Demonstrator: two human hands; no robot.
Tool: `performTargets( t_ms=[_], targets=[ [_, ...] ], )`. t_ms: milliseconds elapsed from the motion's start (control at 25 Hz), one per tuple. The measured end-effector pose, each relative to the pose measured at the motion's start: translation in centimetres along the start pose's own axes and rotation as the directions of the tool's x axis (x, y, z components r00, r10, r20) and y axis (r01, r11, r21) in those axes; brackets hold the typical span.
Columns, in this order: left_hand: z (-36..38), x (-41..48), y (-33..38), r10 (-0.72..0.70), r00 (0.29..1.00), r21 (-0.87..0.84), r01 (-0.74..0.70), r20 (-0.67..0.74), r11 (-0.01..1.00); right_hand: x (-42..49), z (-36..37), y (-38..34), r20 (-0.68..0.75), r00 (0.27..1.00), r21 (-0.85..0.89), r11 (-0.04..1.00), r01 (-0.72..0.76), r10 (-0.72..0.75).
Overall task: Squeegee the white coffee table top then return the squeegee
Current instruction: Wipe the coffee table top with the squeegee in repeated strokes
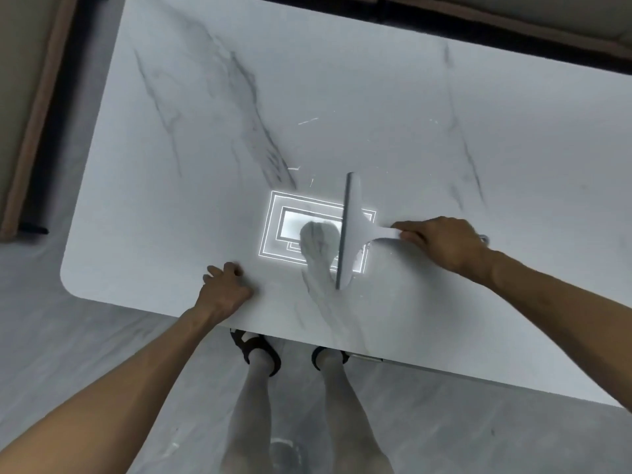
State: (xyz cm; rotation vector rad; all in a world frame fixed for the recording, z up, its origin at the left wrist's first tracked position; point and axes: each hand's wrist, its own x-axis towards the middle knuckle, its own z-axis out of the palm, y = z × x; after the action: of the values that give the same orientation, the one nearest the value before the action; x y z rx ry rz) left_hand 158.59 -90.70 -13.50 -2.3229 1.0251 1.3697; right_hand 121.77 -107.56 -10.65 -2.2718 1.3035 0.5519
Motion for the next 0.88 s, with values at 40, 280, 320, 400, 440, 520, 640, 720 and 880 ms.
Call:
performTargets(
  t_ms=[40, 280, 320, 400, 440, 520, 640, 720, 880],
  targets=[
    [-0.1, 0.0, 0.0, 0.002, 1.000, -0.005, -0.002, -0.005, 1.000, -0.7, -0.5, 1.4, -0.041, 0.998, 0.001, 0.999, -0.043, 0.043],
    [-0.1, -0.8, -1.3, -0.128, 0.963, -0.280, 0.059, -0.238, 0.958, -1.6, -0.9, -1.7, -0.027, 0.992, 0.047, 0.991, 0.126, -0.124],
    [-0.1, -0.9, -1.7, -0.156, 0.953, -0.320, 0.067, -0.261, 0.945, -0.9, -0.1, -4.3, 0.010, 0.976, 0.049, 0.975, 0.217, -0.218],
    [0.0, -1.0, -2.7, -0.204, 0.933, -0.385, 0.079, -0.296, 0.920, 0.7, 1.9, -10.2, 0.100, 0.911, 0.065, 0.916, 0.396, -0.401],
    [0.0, -1.0, -3.1, -0.226, 0.922, -0.410, 0.083, -0.314, 0.908, 1.6, 3.0, -13.2, 0.147, 0.867, 0.075, 0.879, 0.470, -0.476],
    [-0.2, -0.6, -4.3, -0.264, 0.896, -0.445, 0.086, -0.356, 0.891, 3.1, 5.0, -18.7, 0.255, 0.785, 0.095, 0.822, 0.561, -0.565],
    [-0.8, 0.3, -5.4, -0.336, 0.852, -0.502, 0.103, -0.400, 0.859, 5.2, 5.8, -22.3, 0.302, 0.754, 0.046, 0.799, 0.599, -0.583],
    [-1.4, 1.0, -5.7, -0.337, 0.855, -0.512, 0.100, -0.394, 0.853, 7.0, 4.6, -21.3, 0.256, 0.794, 0.031, 0.826, 0.563, -0.551],
    [-2.6, 2.0, -3.9, -0.143, 0.926, -0.417, -0.017, -0.350, 0.909, 9.5, -1.2, -13.8, 0.099, 0.953, 0.015, 0.958, 0.286, -0.286]
  ],
)
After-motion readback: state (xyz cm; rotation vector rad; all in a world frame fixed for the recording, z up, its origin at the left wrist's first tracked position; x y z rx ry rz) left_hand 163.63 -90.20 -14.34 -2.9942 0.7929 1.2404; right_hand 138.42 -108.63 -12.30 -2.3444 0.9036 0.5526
